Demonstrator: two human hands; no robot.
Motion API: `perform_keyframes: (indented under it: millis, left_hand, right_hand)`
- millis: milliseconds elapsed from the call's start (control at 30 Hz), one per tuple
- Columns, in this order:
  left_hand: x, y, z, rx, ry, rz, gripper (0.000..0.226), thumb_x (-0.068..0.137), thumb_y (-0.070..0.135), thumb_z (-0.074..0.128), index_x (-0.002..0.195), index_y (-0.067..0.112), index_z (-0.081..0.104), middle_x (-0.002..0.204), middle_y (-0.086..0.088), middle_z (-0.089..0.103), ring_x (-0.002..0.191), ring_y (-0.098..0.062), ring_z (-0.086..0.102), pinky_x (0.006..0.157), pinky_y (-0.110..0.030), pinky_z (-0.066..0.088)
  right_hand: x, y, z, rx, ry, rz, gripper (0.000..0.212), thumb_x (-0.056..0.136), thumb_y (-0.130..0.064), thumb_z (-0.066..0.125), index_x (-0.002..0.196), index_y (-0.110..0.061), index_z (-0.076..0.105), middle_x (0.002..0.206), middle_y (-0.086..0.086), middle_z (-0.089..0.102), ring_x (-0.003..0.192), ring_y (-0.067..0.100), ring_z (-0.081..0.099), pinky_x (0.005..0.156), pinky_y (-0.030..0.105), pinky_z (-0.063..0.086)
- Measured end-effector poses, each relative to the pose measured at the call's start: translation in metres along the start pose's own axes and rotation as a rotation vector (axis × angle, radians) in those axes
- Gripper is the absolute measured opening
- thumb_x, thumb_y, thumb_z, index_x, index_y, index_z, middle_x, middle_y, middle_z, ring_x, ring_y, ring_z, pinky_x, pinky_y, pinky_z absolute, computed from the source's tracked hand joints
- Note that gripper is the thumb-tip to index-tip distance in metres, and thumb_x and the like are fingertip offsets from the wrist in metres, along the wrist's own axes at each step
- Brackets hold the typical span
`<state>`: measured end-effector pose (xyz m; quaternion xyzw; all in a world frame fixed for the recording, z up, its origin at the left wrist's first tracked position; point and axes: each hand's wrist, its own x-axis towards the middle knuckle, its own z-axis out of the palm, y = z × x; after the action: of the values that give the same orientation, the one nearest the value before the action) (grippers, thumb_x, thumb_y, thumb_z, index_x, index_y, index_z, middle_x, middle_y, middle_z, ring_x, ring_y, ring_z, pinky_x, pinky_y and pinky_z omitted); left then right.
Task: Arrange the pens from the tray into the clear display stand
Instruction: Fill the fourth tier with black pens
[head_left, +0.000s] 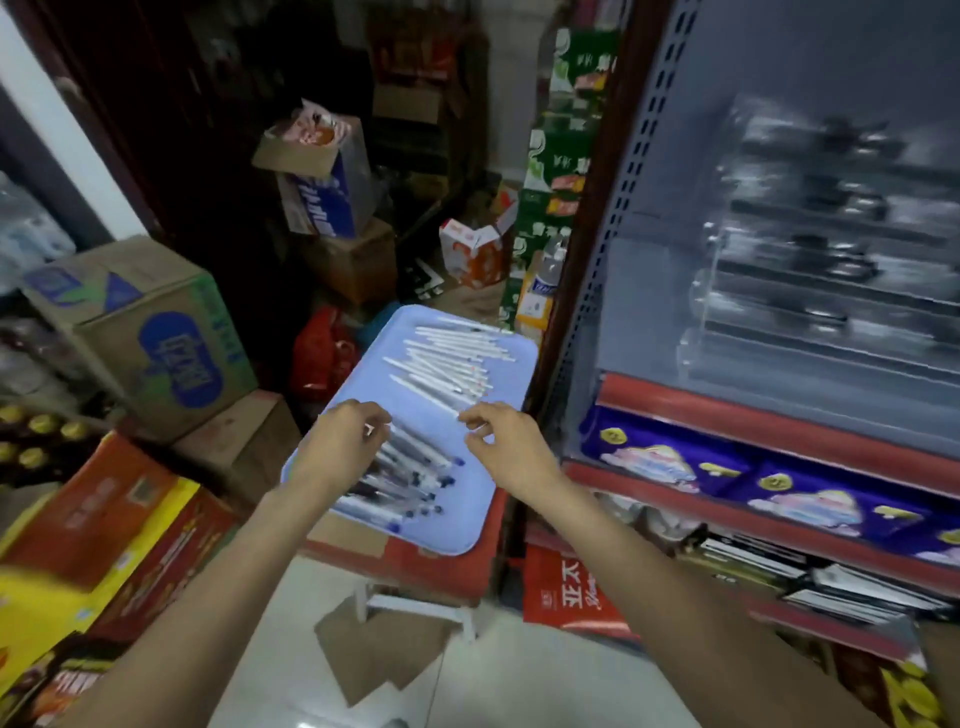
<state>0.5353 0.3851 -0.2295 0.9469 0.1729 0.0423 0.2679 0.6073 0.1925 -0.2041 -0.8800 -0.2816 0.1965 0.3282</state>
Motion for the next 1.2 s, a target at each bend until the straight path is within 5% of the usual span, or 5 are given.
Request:
perform_keyframes:
  millis: [300,433,667,967,1200]
  left_hand:
    - [-0.004,-0.100,0.006,0.132,-0.362,0.092,0.046,0.096,0.008,0.043,0.141,0.011,0.038,0.148,-0.009,0.036,0.137,-0.024,0.032,0.112,-0.034,0.024]
    - [-0.001,-0.113,0.013,0.175,-0.403,0.159,0.047,0.095,0.001,0.040,0.141,0.010,0.038,0.152,-0.008,0.029,0.137,-0.021,0.033,0.108,-0.035,0.034]
    - [0.003,-0.117,0.016,0.134,-0.165,0.186,0.028,0.093,0.010,0.047,0.115,0.011,0.065,0.125,-0.008,0.056,0.116,-0.027,0.050,0.096,-0.035,0.041]
    - [0.017,-0.127,0.019,0.130,-0.160,0.221,0.021,0.090,0.011,0.058,0.108,0.013,0.069,0.112,-0.007,0.058,0.108,-0.026,0.052,0.091,-0.036,0.044]
    - [0.020,-0.142,0.019,-0.104,-0.146,0.151,0.016,0.079,0.011,0.072,0.094,0.016,0.072,0.100,-0.004,0.059,0.104,-0.027,0.054,0.100,-0.050,0.039]
  right_hand:
    - [0.031,-0.012,0.097,-0.218,-0.125,0.136,0.040,0.098,-0.014,0.046,0.138,-0.013,0.044,0.141,0.013,0.042,0.117,0.032,0.052,0.095,0.043,0.044]
    - [0.032,-0.009,0.111,-0.329,-0.080,0.098,0.041,0.095,-0.009,0.048,0.136,-0.017,0.047,0.131,0.011,0.044,0.115,0.028,0.047,0.088,0.040,0.046]
    - [0.034,-0.007,0.123,-0.536,0.019,0.080,0.020,0.091,-0.001,0.049,0.109,-0.008,0.053,0.114,0.010,0.043,0.102,0.028,0.045,0.074,0.033,0.037]
    - [0.044,-0.022,0.121,-0.620,-0.096,0.198,0.021,0.097,-0.015,0.045,0.115,-0.008,0.054,0.116,0.012,0.053,0.100,0.032,0.056,0.075,0.034,0.040]
    - [0.047,-0.022,0.120,-0.661,-0.091,0.216,0.029,0.090,0.002,0.048,0.118,-0.007,0.046,0.113,0.015,0.055,0.099,0.034,0.059,0.063,0.032,0.035]
